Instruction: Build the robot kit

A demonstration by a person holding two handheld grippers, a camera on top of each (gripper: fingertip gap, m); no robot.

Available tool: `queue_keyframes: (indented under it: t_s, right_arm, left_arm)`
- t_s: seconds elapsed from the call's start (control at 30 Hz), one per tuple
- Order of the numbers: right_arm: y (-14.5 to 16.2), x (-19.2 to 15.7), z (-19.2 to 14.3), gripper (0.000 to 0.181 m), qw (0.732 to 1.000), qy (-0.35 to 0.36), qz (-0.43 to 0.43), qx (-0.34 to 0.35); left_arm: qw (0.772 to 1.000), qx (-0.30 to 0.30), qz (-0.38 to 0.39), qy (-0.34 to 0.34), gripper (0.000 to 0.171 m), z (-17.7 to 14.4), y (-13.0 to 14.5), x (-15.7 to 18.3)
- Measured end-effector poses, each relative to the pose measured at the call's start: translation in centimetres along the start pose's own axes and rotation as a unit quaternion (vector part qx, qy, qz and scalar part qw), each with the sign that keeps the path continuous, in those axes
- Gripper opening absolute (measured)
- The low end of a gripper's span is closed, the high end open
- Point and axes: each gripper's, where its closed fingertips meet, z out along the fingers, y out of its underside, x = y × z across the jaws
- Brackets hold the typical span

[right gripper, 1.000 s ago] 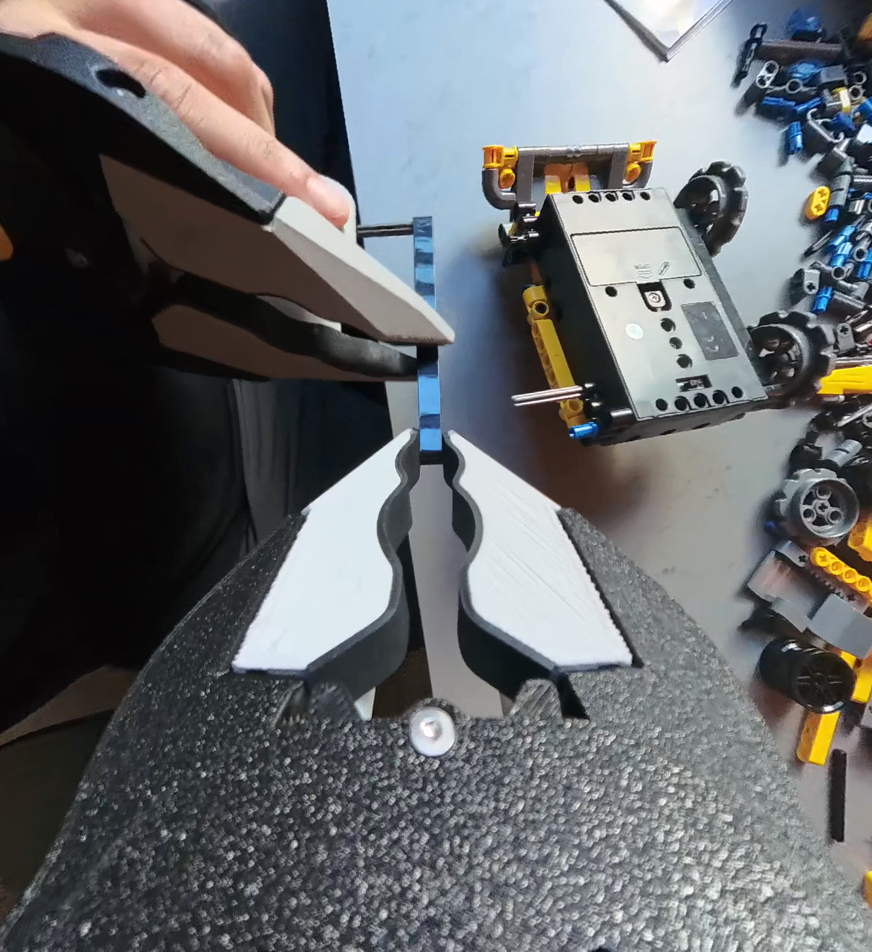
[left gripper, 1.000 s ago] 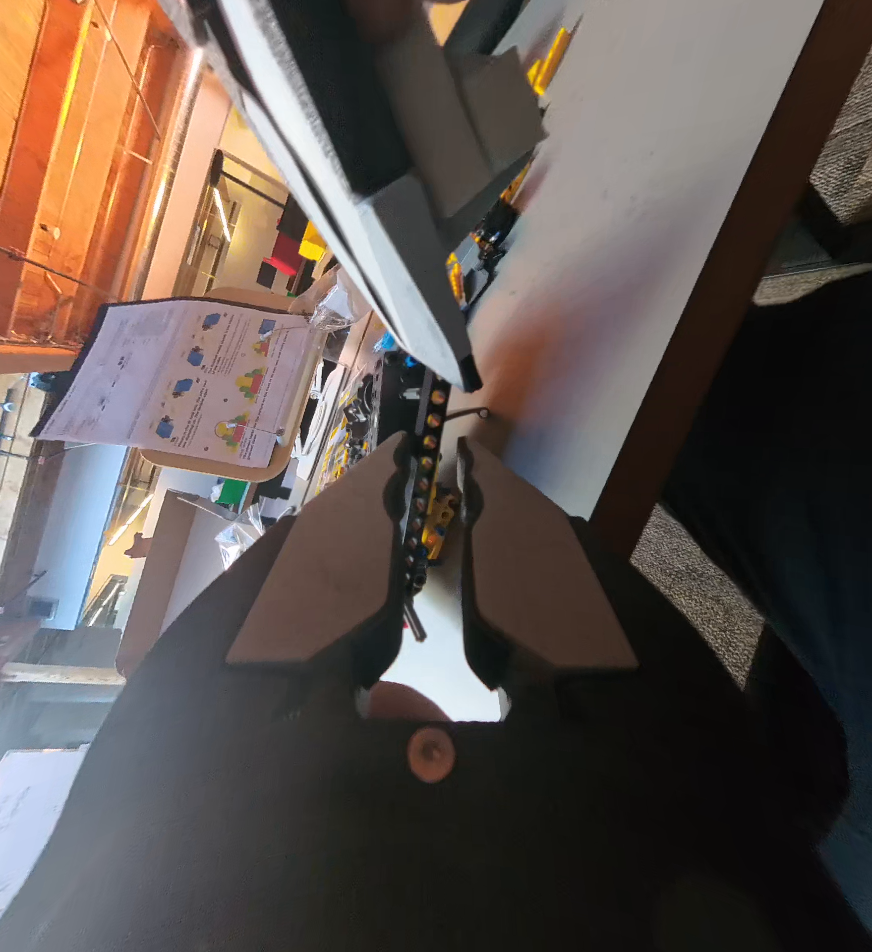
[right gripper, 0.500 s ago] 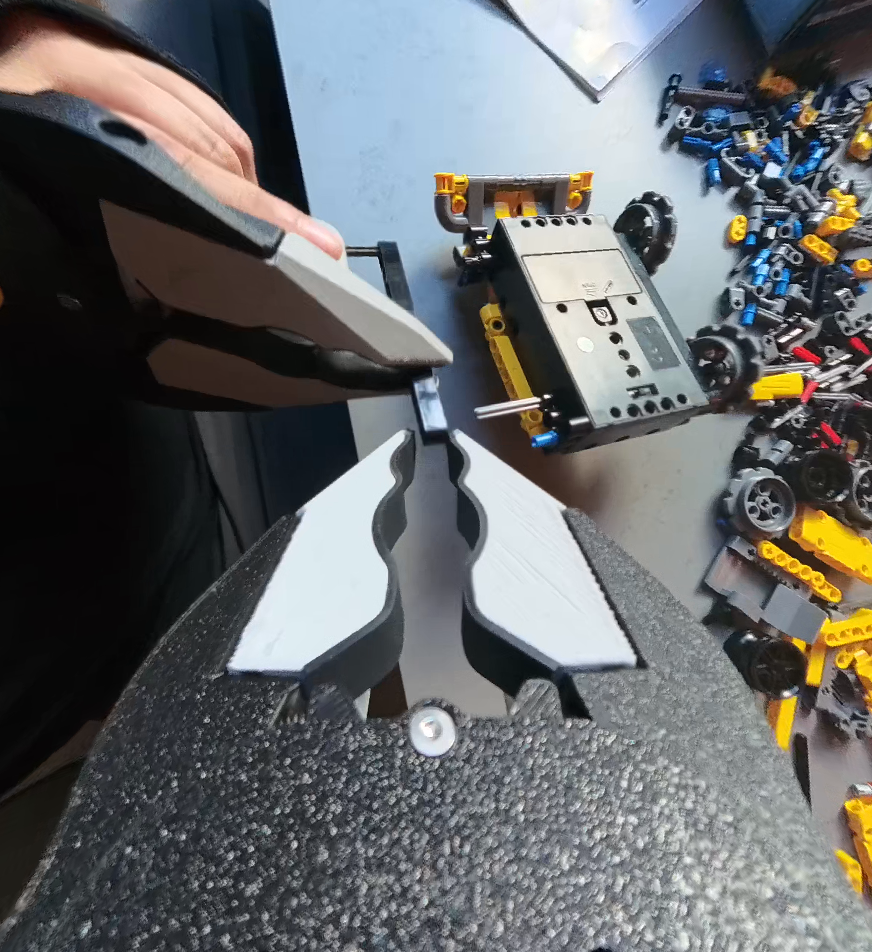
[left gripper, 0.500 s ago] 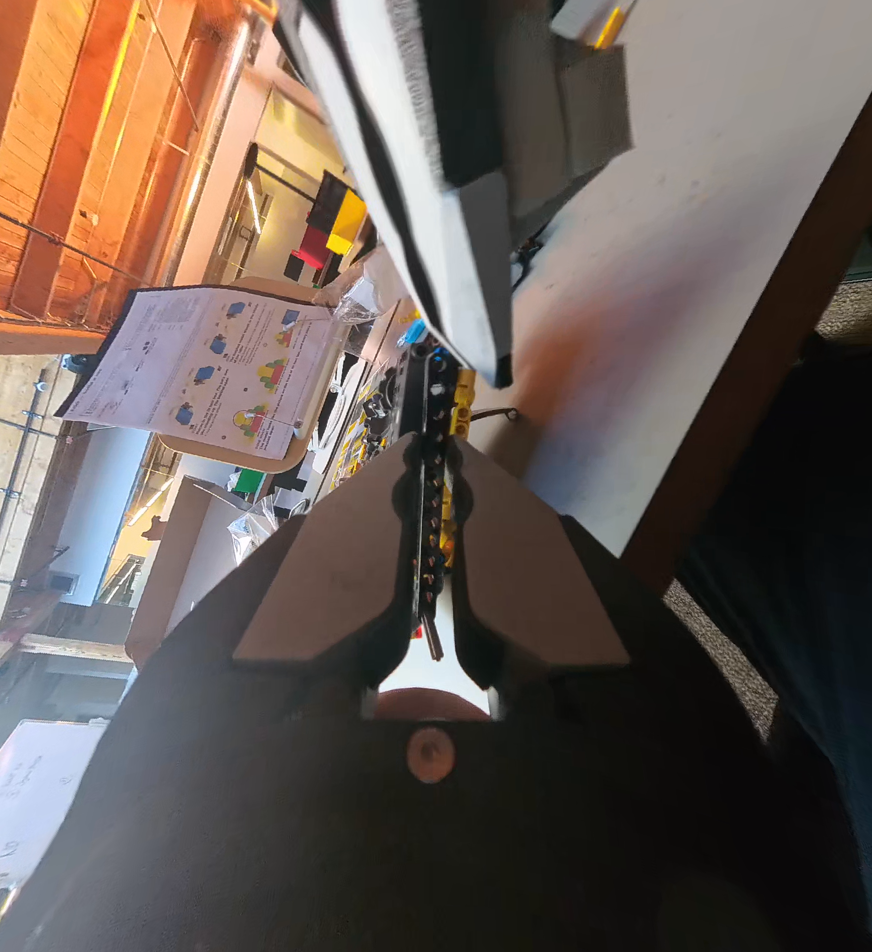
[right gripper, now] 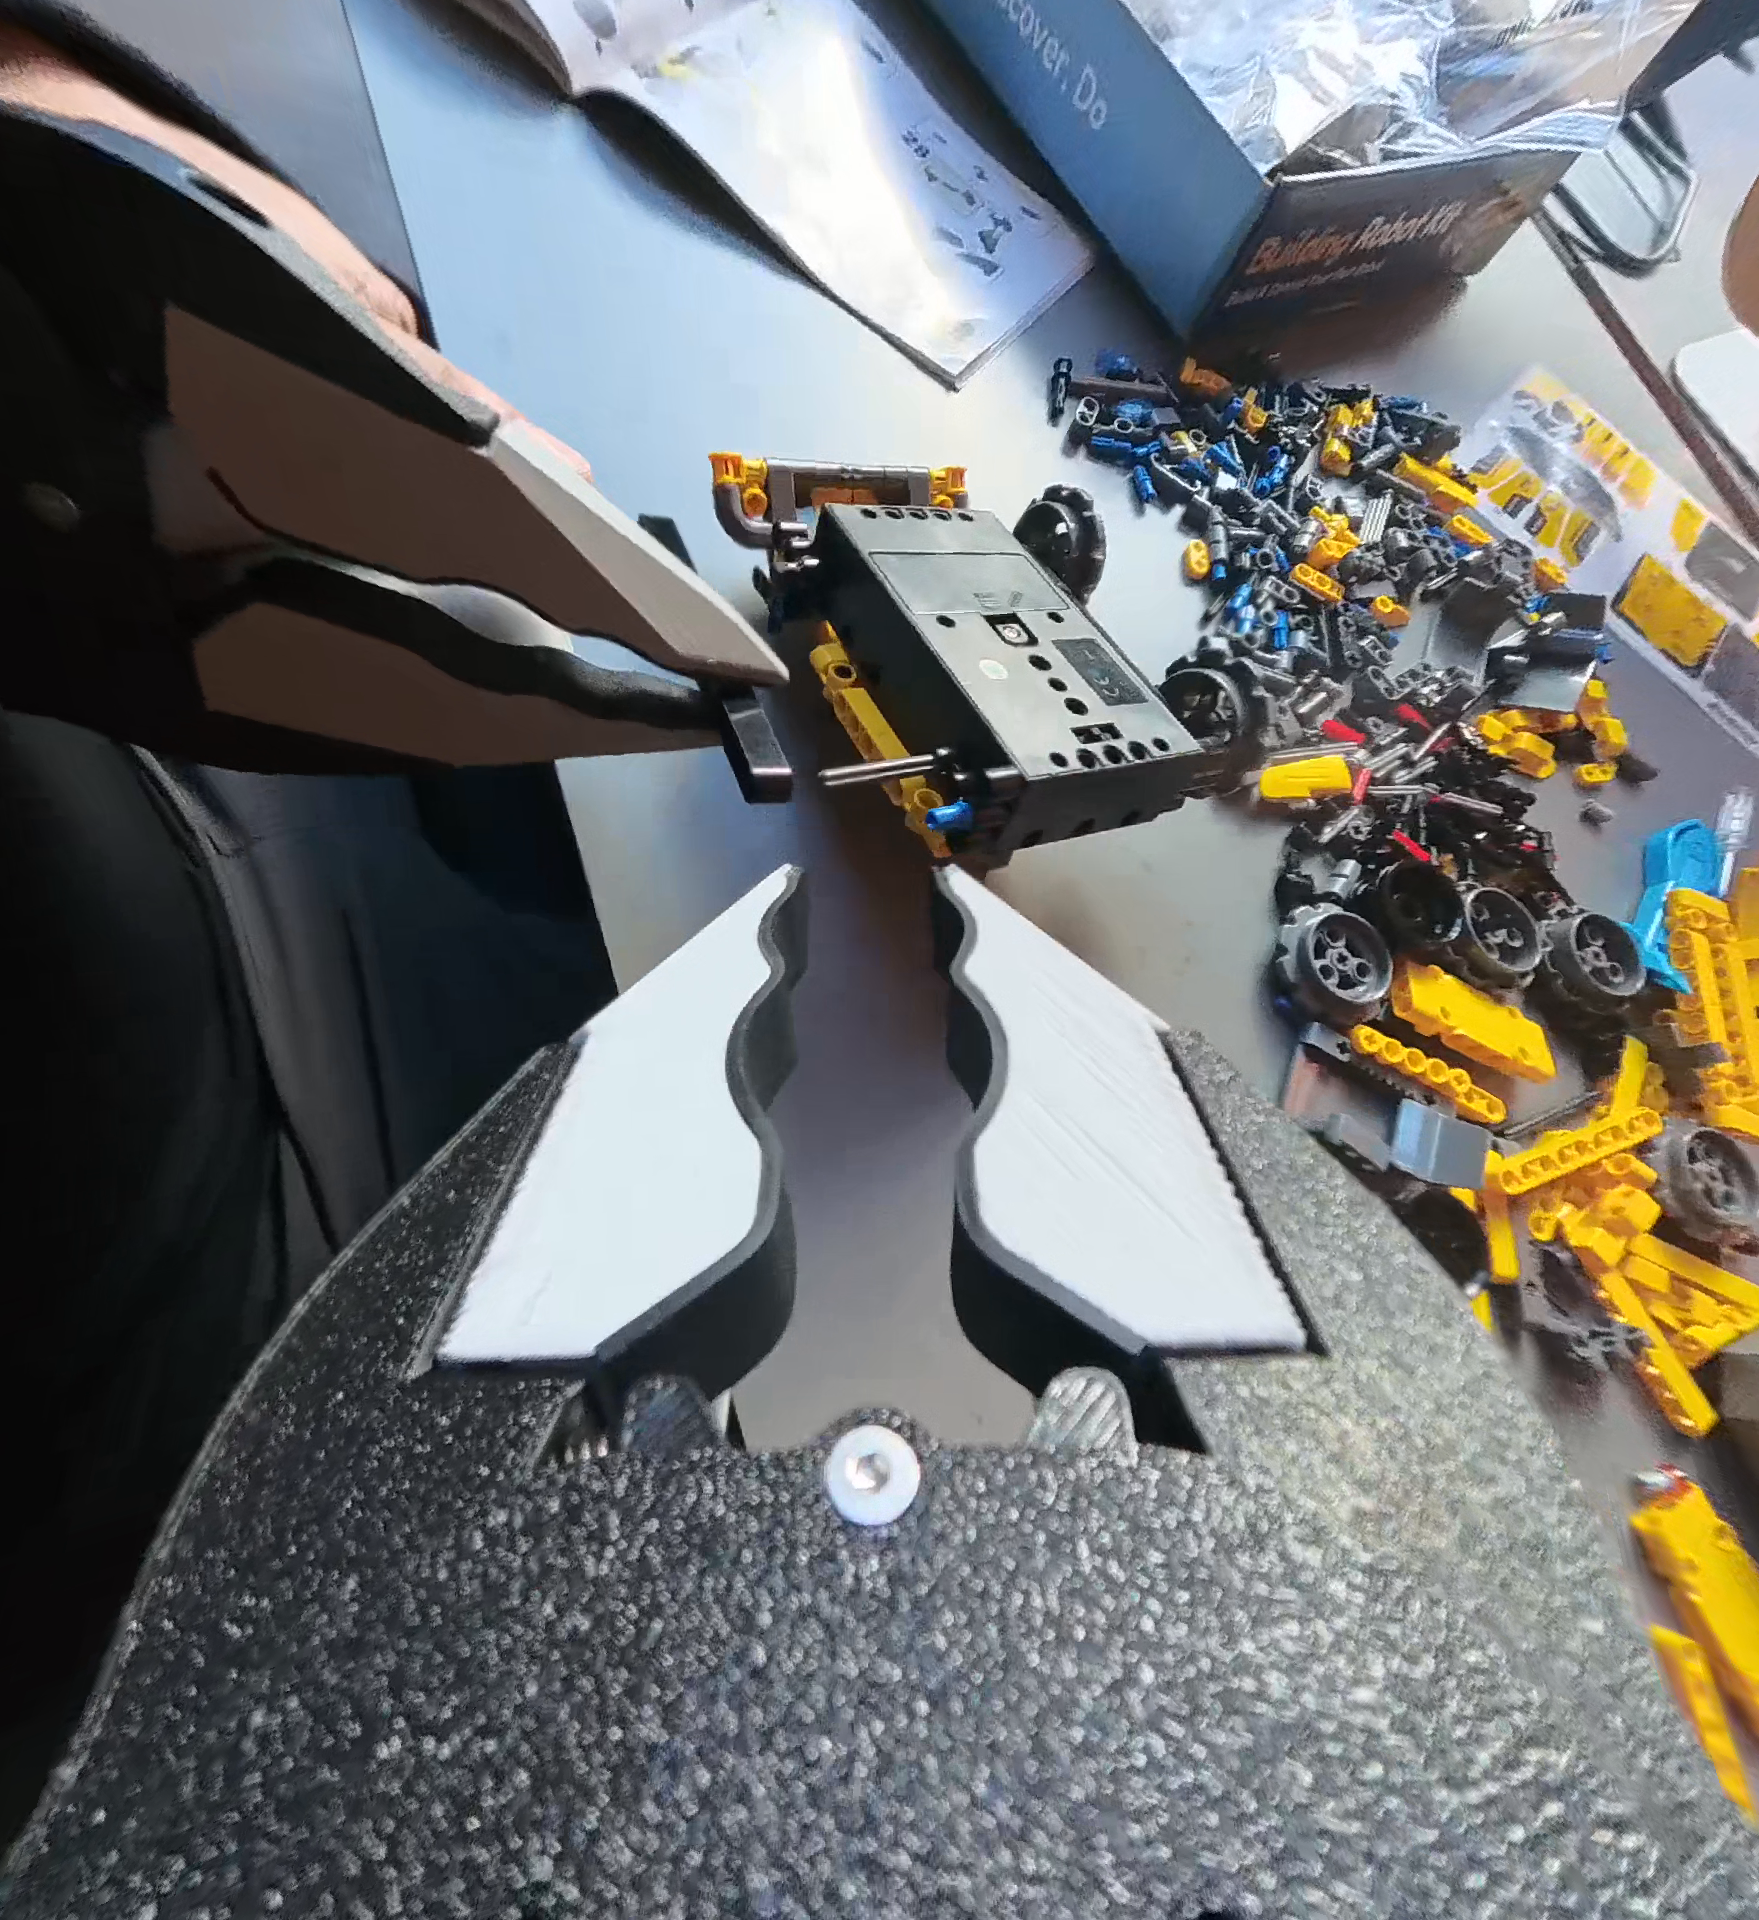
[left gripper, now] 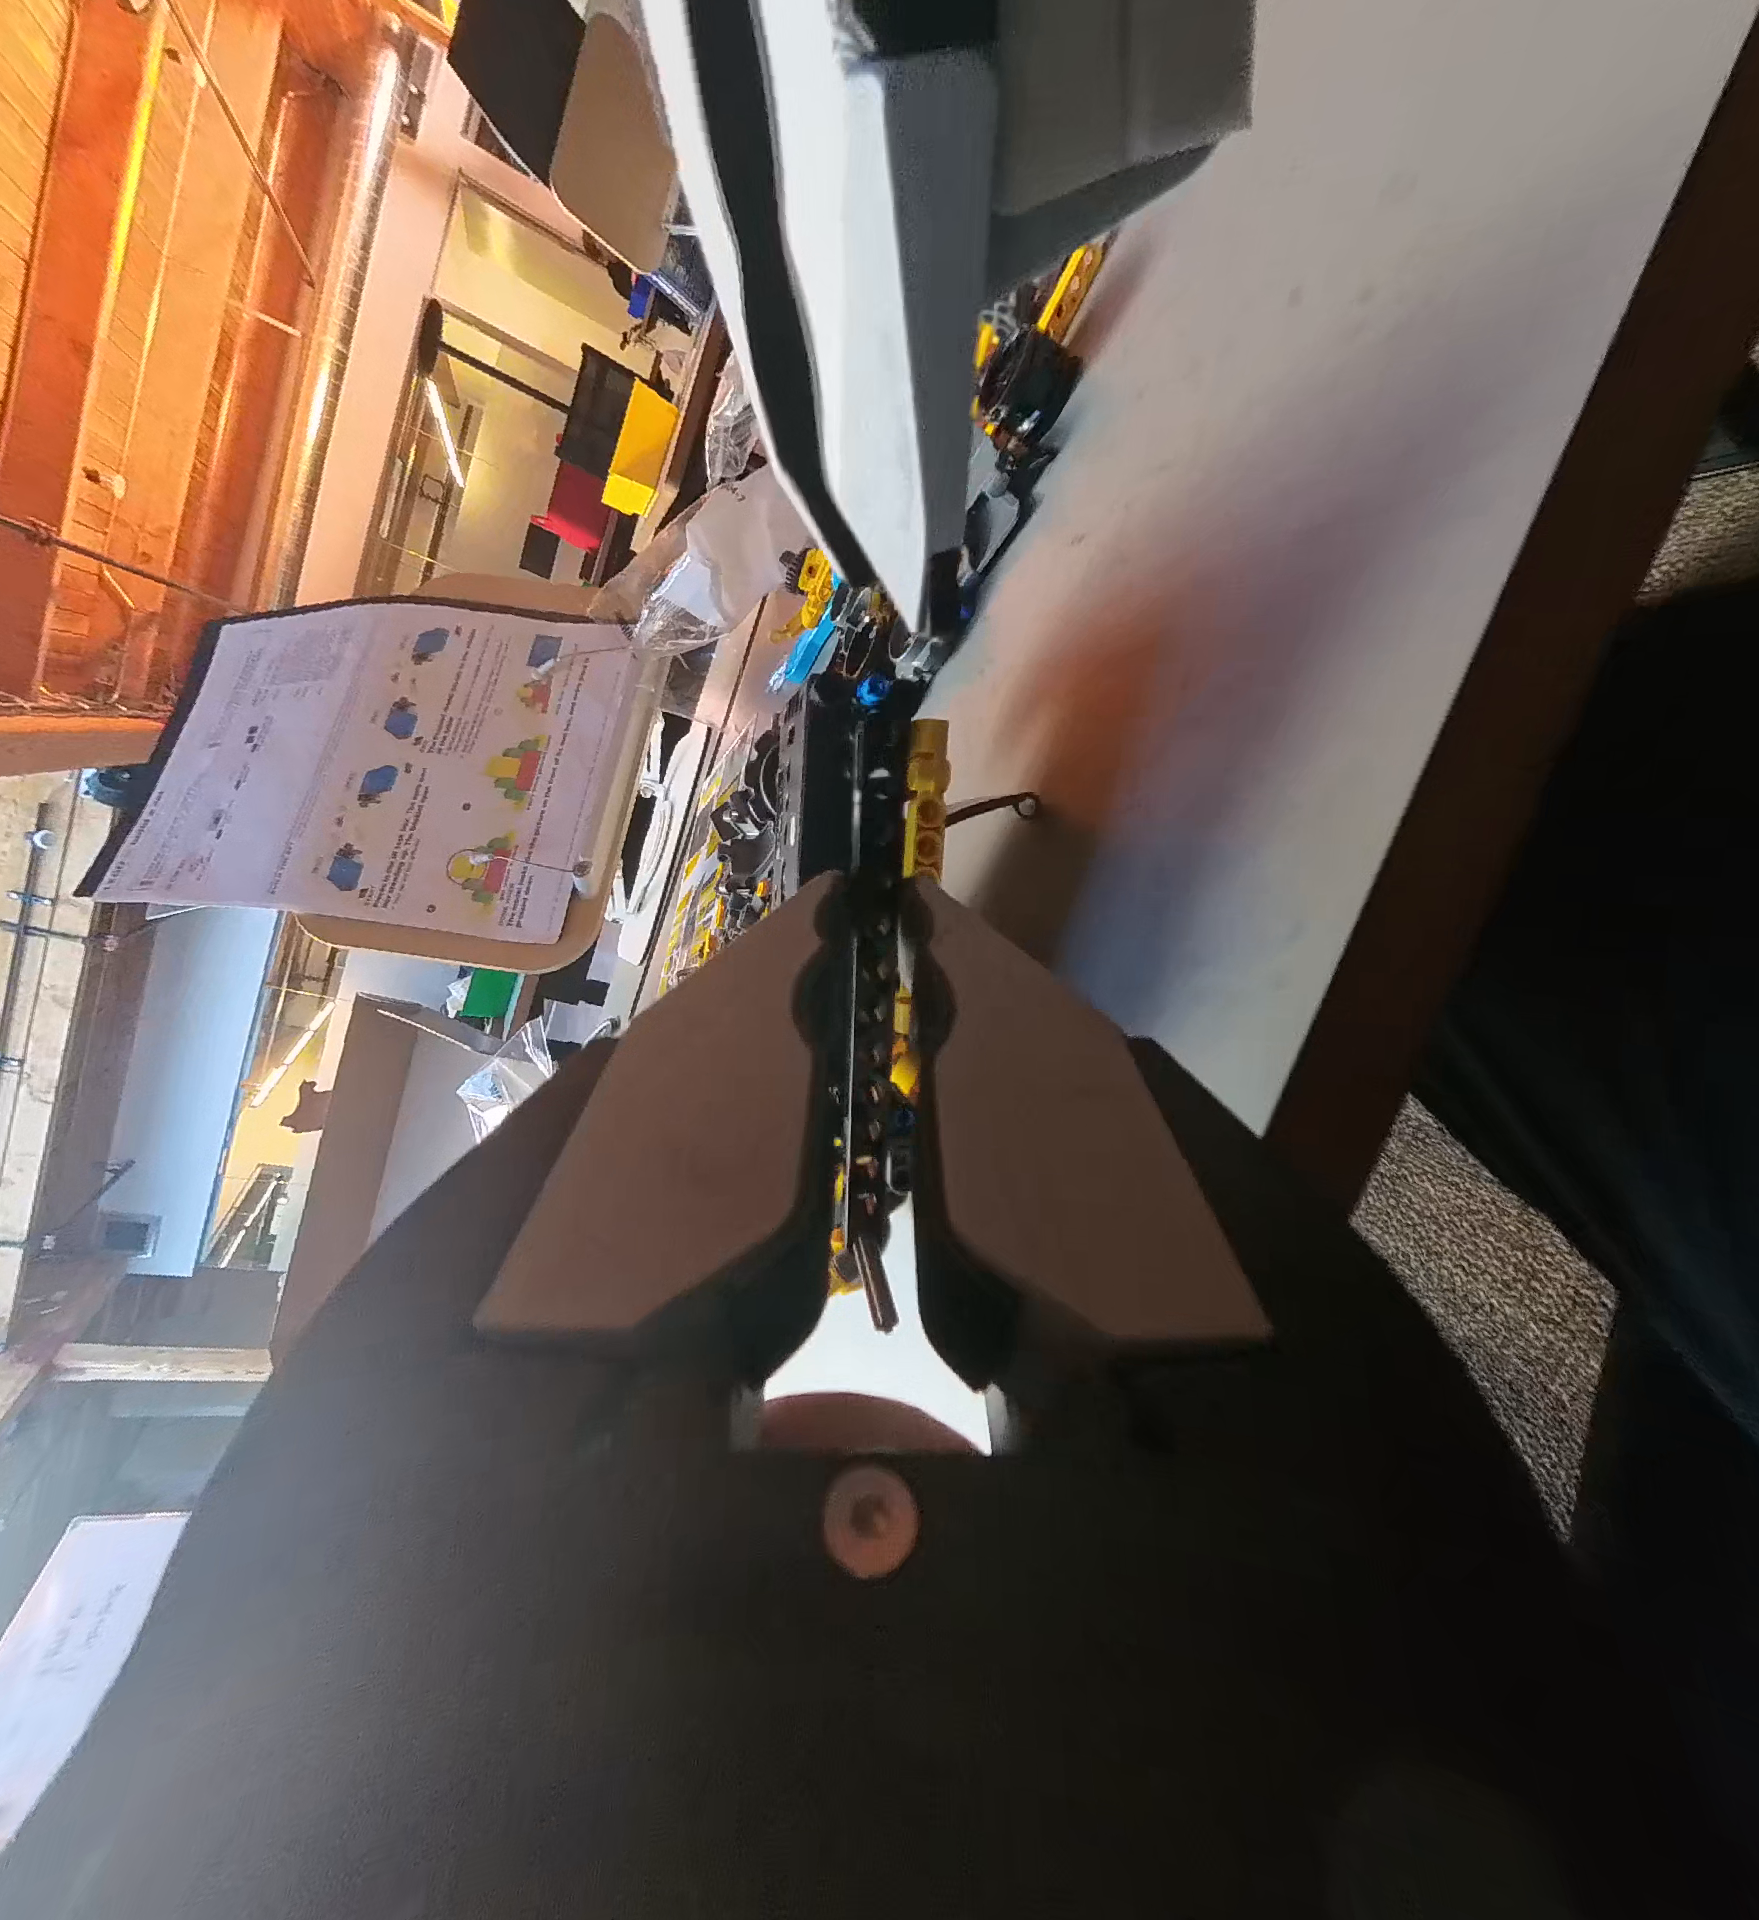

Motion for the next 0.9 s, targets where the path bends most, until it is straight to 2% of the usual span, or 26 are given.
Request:
queue_keyframes:
  t_s: [0.3,0.37,0.47,0.6,0.67,0.77,0.9]
  right_arm:
    - [-0.4,0.3,0.2,0.036,0.994,-0.061,0.07,0.057]
    - [-0.5,0.1,0.2,0.046,0.99,-0.083,0.093,0.065]
    - [-0.7,0.2,0.4,0.047,0.988,-0.085,0.103,0.078]
    - [-1.0,0.2,0.5,0.037,0.99,-0.069,0.093,0.085]
    - [-1.2,-0.3,0.3,0.03,0.992,-0.059,0.058,0.091]
    - [-1.0,-1.0,0.5,0.029,0.996,-0.046,0.009,0.072]
    - [-0.9,-1.3,0.9,0.024,0.997,-0.055,0.024,0.051]
  left_arm:
    - [1.0,-0.002,0.006,0.006,0.004,0.5,-0.1,0.2]
    - [1.0,-0.004,0.003,0.008,0.005,0.6,-0.1,0.1]
    - [1.0,-0.004,0.002,0.01,0.005,0.7,-0.3,0.1]
    - [1.0,-0.006,0.003,0.011,0.004,0.7,-0.3,0.2]
    - [1.0,-0.006,0.006,0.011,0.004,0.7,-0.2,0.3]
    - [1.0,-0.002,0.01,0.01,0.004,0.8,-0.5,0.3]
    - [1.0,0.0,0.01,0.007,0.004,0.9,-0.9,0.2]
